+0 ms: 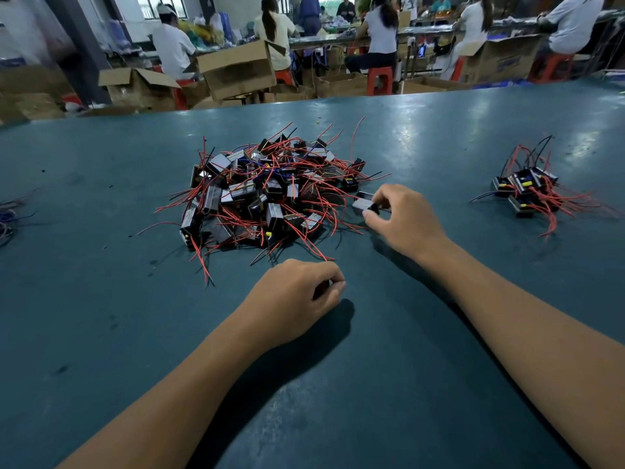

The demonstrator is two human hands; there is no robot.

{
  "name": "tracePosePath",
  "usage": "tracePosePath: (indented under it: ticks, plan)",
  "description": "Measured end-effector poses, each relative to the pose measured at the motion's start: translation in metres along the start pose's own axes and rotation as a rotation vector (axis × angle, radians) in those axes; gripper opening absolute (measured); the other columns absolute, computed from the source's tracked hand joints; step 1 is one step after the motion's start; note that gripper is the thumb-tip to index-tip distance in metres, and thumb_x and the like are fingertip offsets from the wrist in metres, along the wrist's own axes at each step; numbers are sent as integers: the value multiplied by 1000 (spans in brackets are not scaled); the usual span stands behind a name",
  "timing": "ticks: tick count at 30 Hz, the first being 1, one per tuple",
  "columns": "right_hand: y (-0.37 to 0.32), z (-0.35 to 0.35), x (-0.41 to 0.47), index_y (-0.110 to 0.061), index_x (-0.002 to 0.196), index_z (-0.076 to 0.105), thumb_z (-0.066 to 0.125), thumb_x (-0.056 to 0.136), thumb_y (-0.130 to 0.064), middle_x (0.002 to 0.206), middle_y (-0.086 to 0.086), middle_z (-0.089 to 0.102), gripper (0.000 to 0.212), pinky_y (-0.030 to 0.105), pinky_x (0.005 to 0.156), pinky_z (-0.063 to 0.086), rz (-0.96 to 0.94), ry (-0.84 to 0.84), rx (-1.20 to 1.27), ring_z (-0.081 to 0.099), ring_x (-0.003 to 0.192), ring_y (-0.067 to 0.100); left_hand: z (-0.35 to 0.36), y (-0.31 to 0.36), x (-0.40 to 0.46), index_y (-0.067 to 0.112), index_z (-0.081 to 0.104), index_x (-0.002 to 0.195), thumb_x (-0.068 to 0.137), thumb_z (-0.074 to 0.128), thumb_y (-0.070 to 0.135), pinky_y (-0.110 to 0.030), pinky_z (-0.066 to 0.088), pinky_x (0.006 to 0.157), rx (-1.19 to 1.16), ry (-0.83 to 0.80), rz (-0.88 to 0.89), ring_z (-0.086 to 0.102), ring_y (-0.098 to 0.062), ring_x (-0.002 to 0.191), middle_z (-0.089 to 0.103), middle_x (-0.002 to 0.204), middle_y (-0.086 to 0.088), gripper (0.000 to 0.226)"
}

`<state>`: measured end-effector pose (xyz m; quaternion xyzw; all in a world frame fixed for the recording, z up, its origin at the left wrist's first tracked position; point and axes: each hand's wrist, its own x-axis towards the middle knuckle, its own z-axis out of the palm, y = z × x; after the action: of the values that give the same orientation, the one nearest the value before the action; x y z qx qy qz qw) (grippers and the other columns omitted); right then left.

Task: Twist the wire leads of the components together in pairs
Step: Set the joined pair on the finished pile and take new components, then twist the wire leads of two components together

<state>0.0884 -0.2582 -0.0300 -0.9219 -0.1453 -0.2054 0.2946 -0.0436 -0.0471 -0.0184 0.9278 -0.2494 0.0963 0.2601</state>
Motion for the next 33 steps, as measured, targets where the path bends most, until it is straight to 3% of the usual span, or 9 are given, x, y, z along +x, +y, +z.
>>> tracePosePath:
  ticks: [6, 8, 12, 14, 17, 21, 25, 27, 33]
  plan:
    - [-26, -44, 8, -16, 92, 60, 67, 85, -33, 81, -2, 68, 19, 37, 76, 52, 88, 315, 170, 65, 79, 21, 0, -1, 0, 18, 69, 91, 98, 61, 26, -35, 49, 63, 23, 41, -17, 56, -11, 66, 65, 72, 12, 13]
    - [-40, -51, -13, -17, 91, 59, 71, 84, -31, 84, -3, 69, 19, 33, 73, 51, 35, 265, 206, 66, 79, 16, -1, 0, 2, 19, 67, 90, 99, 61, 26, -28, 43, 60, -93, 68, -109, 54, -4, 61, 62, 68, 13, 13]
    - [-62, -47, -81, -19, 92, 60, 77, 82, -26, 88, -6, 65, 21, 27, 68, 45, -134, 24, 204, 60, 78, 12, -4, 8, 8, 7, 63, 103, 102, 53, 27, -26, 47, 48, -784, 45, -411, 59, -16, 61, 68, 81, -2, 22]
    - [-70, -42, -105, -19, 94, 61, 76, 82, -24, 91, -7, 61, 20, 31, 71, 49, -193, -49, 182, 59, 82, 12, -1, 14, 7, 4, 62, 105, 101, 54, 27, -25, 50, 48, -999, -4, -472, 60, -16, 61, 68, 81, -2, 24]
    - [-78, -39, -116, -15, 98, 63, 75, 82, -20, 102, -2, 60, 21, 35, 77, 52, -274, -145, 218, 61, 91, 16, 3, 16, 4, 4, 62, 106, 99, 58, 19, -23, 52, 49, -1068, -20, -487, 59, -10, 54, 67, 71, 2, 17]
    - [-78, -45, -112, -19, 110, 62, 74, 86, -25, 104, -10, 64, 27, 24, 78, 52, -209, -160, 376, 62, 98, 8, -3, 7, 4, 0, 65, 110, 97, 61, 11, -30, 59, 67, -1104, 43, -516, 62, -13, 67, 66, 85, -9, 17]
    - [-60, -52, -104, -24, 90, 65, 70, 89, -26, 76, -11, 67, 6, 14, 63, 45, -69, -171, 388, 62, 71, 4, -6, 4, 5, -2, 59, 105, 94, 62, 4, -29, 59, 66, -1200, 113, -550, 70, -24, 79, 67, 89, -15, 13]
    - [-51, -52, -101, -25, 81, 64, 68, 91, -26, 66, -7, 65, 11, 15, 57, 43, -33, -209, 403, 55, 55, 4, -6, 4, 5, 1, 55, 105, 94, 62, 1, -28, 58, 68, -1251, 114, -567, 73, -30, 84, 66, 92, -16, 14]
    - [-42, -52, -96, -31, 93, 66, 70, 87, -27, 72, -4, 65, 8, 23, 53, 49, 6, -331, 521, 55, 53, 8, -2, 0, 4, 1, 54, 109, 94, 61, -1, -29, 60, 77, -1208, 96, -543, 72, -27, 93, 69, 94, -15, 17]
